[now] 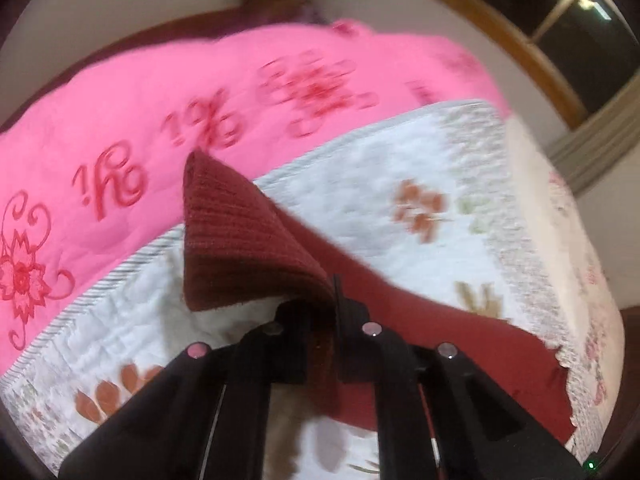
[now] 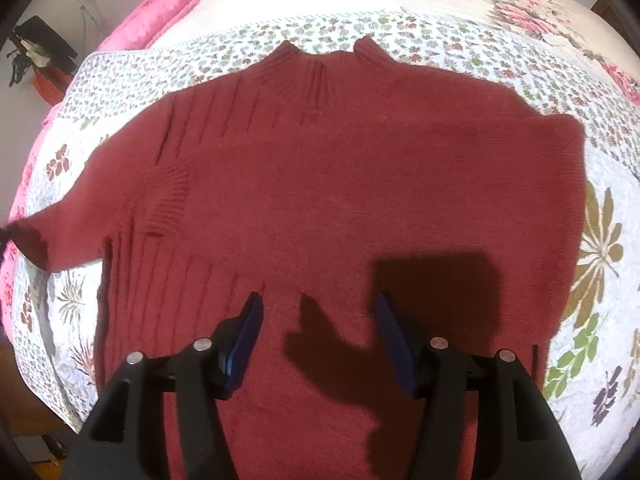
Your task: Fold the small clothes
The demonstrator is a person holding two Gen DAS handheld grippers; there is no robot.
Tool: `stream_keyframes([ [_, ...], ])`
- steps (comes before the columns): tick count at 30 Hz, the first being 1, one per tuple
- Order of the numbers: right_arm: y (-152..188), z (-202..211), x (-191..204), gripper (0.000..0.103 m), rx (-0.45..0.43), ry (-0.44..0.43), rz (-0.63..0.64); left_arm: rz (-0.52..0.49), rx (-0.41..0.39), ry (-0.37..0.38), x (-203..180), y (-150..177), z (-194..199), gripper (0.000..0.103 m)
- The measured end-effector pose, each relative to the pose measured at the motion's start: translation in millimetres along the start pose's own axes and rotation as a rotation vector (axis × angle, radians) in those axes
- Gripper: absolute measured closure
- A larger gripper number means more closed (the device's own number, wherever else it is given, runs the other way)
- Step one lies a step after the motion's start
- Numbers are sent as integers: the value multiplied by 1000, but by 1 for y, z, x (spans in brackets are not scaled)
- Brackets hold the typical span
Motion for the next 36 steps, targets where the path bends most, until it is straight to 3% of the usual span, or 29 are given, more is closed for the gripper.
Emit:
stream_keyframes([
  [4, 5, 1, -12, 42, -1, -1, -16, -129, 10, 82, -61, 20, -6, 96],
  [13, 17, -2, -52, 42, 10, 14, -71, -374, 181, 229, -187, 99, -69, 96],
  [21, 26, 0, -70, 42, 4, 21, -82, -481, 340, 310, -245, 178, -127, 95],
  [24, 26, 0, -70, 42, 7, 17, -84, -539, 442, 292, -248, 211, -156, 84],
  [26, 25, -2, -68, 42, 11, 14, -85, -560, 542, 307, -246, 234, -173, 54],
  [28, 22, -3, -63, 42, 15, 8, -80, -530, 608, 359, -244, 247, -176, 41],
  [31, 16, -1, -53, 42, 9, -12, -68, -477, 615, 442, -239, 242, -155, 39],
  [33, 10, 3, -42, 42, 0, -32, -48, -420, 577, 468, -226, 222, -136, 36],
  [36, -5, 8, -18, 42, -16, -75, -19, -449, 468, 322, -197, 183, -123, 33],
])
Point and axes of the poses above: each gripper's, at about its wrist camera, not at the fingertips, and z roughly against the way its jaws point, x to its left, y to its underside, the point moved 4 cm from there along -z, roughly the way its jaws point, and after that the axes turned 15 degrees about y, right-handed, at the moved point
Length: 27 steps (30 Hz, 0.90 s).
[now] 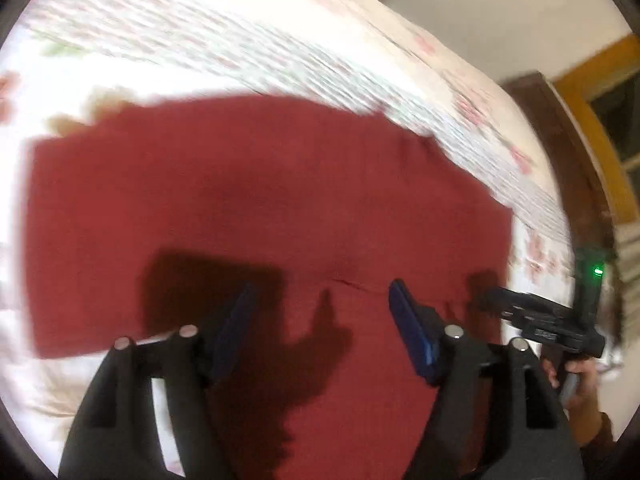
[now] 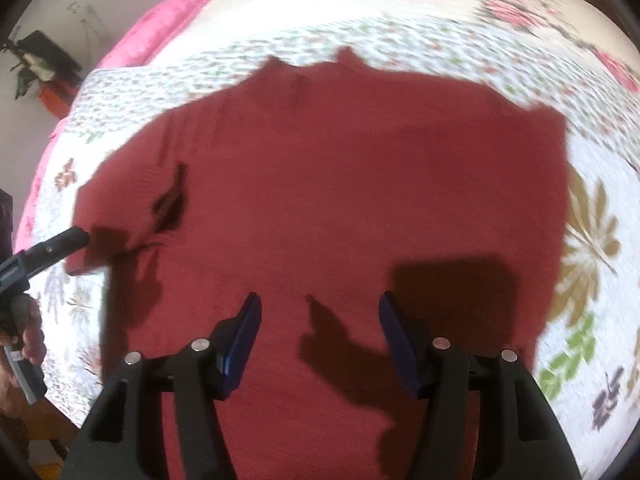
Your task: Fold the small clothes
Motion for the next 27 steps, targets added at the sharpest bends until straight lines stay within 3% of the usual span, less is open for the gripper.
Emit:
stream_keyframes([
  [3, -18, 2, 34, 42, -6, -65, 32, -7, -21, -241, 46, -10, 23, 33],
  [7, -36, 1, 80, 36, -5, -128, 88, 6, 26, -342, 84, -9, 17, 34],
  [9, -44, -3, 102, 36, 1, -163, 102, 29, 68, -345, 101, -3, 2, 34],
  [12, -52, -18, 123, 36, 47, -200, 99, -15, 68, -361, 98, -2, -1, 33],
  [16, -59, -36, 143, 36, 81, -201, 114, 16, 9, -291, 93, -4, 22, 33],
  [18, -62, -44, 153, 37, 96, -200, 125, 24, -21, -294, 96, -4, 37, 33],
  [20, -62, -52, 160, 44, 118, -200, 126, 33, -47, -296, 97, -5, 49, 33],
  [22, -62, -62, 165, 75, 154, -229, 99, 39, -63, -294, 95, -7, 55, 33],
  [24, -62, -64, 166, 93, 165, -267, 71, 43, -75, -300, 94, -4, 63, 33],
  [27, -63, -46, 162, 93, 109, -299, 69, 47, -82, -301, 92, -1, 64, 33],
])
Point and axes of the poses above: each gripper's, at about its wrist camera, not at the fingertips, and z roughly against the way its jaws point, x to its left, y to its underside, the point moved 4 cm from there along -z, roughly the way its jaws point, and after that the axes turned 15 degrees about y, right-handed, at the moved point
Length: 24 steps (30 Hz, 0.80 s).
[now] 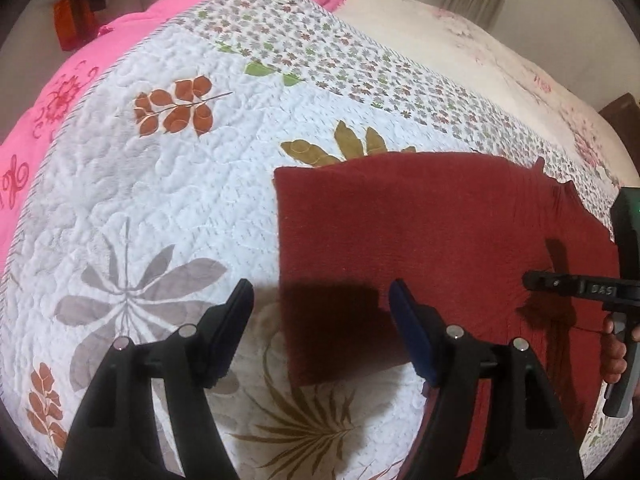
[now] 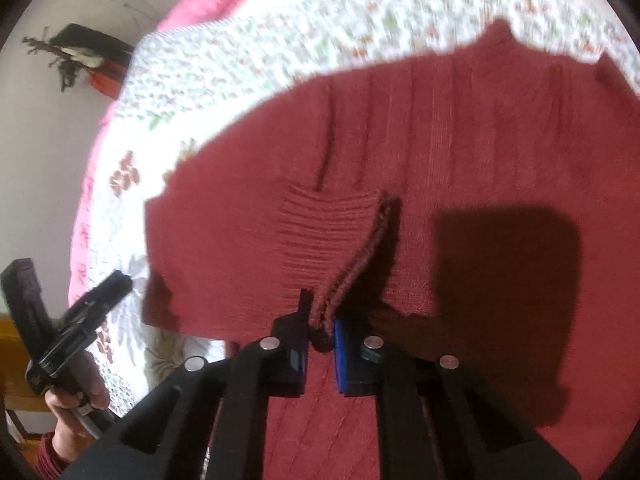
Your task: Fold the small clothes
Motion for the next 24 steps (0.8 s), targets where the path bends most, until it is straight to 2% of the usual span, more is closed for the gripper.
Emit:
stream_keyframes([
  [3, 2, 36, -7, 93, -79, -63, -5, 8, -2, 15, -6, 2, -1, 33],
  [5, 5, 60, -20, 93, -123, -73, -25, 8, -4, 33, -13, 3, -1, 33],
  [9, 18, 107, -67, 93, -207, 6, -57, -21, 5, 58, -35, 2, -10, 33],
  [12, 31, 126, -105, 93, -235, 70, -94, -49, 16, 83, -59, 0, -21, 33],
  [16, 50, 137, -154, 93, -251, 182, -137, -99, 38, 94, -90, 1, -41, 33],
  [21, 71, 136, -215, 93, -243, 257, -230, -105, 67, 89, -114, 1, -68, 33],
  [24, 81, 131, -241, 93, -233, 264, -286, -125, 79, 68, -125, 1, -80, 33],
])
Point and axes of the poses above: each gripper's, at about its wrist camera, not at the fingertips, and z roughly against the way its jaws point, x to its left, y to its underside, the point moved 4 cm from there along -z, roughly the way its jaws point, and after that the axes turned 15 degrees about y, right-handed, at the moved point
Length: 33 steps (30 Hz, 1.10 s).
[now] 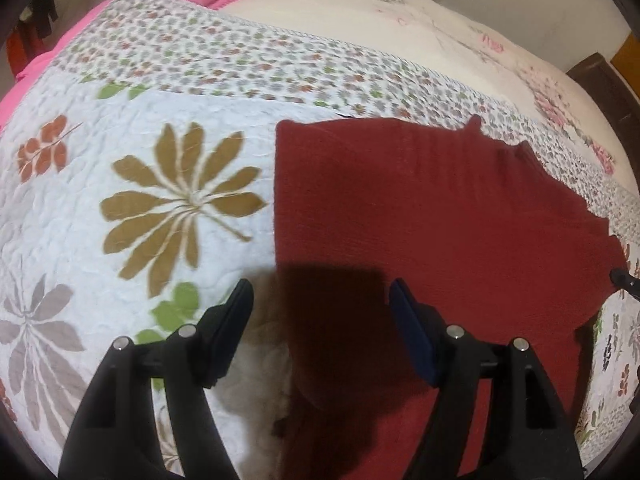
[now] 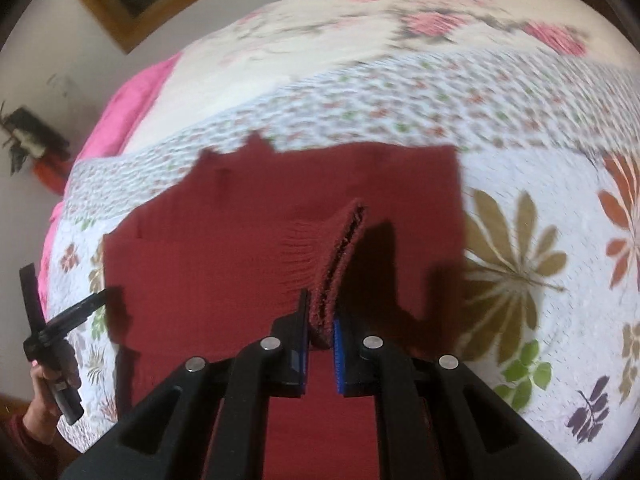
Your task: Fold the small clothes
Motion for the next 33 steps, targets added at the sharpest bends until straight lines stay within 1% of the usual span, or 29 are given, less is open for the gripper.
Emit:
stream_keyframes([
  [2, 5, -14, -14, 93, 37, 6, -7, -13, 29, -33, -3, 0, -11, 33],
  [4, 12, -30, -15, 91, 74, 26, 6, -17, 63, -58, -1, 2, -24, 33],
  [5, 15, -38, -16, 89, 100, 30, 17, -16, 88, -76, 2, 5, -33, 32],
  [6, 20, -45, -16, 83, 126, 46, 33, -18, 97, -83, 4, 7, -37, 31],
  [7, 23, -46, -16, 79, 131, 60, 46, -22, 97, -85, 4, 7, -38, 31],
  [9, 24, -38, -19, 79, 105, 60, 53, -16, 95, -81, 1, 5, -31, 32],
  [11, 19, -24, -25, 79, 72, 39, 19, -11, 49, -47, -8, 1, -13, 32],
  [14, 3, -1, -25, 79, 12, -48, -31, -35, 1, 1, -27, -7, 3, 31],
  [16, -6, 3, -12, 79, 2, -98, -20, -48, 2, 32, -40, -10, 3, 30],
  [17, -7, -1, -4, 79, 6, -102, -5, -52, 12, 51, -46, -9, -2, 30],
  [18, -8, -7, 2, 79, 21, -94, 13, -57, 25, 53, -49, -8, -8, 30],
  [21, 3, -33, 5, 79, 86, -80, 3, -59, 81, 16, -43, 1, -31, 30],
  [22, 8, -43, 1, 79, 107, -54, -4, -51, 99, 9, -38, 4, -37, 30],
  [23, 12, -48, -3, 81, 123, -30, -6, -48, 119, 0, -33, 8, -46, 29],
  [24, 17, -59, -8, 86, 144, -11, -14, -55, 116, -1, -31, 10, -49, 28],
  [25, 21, -66, -12, 88, 151, -21, -32, -64, 112, -1, -32, 11, -52, 28],
  [27, 22, -69, -17, 88, 154, -50, -62, -73, 117, -5, -34, 10, -54, 27],
  [29, 21, -63, -17, 86, 156, -61, -62, -59, 125, 5, -36, 4, -54, 28],
  [30, 21, -56, -18, 83, 148, -60, -58, -54, 125, 10, -37, 3, -51, 28],
  [31, 22, -46, -18, 74, 130, -57, -52, -53, 122, 11, -38, 3, -45, 28],
  [33, 25, -24, -18, 64, 93, -54, -31, -73, 108, 23, -43, 9, -23, 28],
])
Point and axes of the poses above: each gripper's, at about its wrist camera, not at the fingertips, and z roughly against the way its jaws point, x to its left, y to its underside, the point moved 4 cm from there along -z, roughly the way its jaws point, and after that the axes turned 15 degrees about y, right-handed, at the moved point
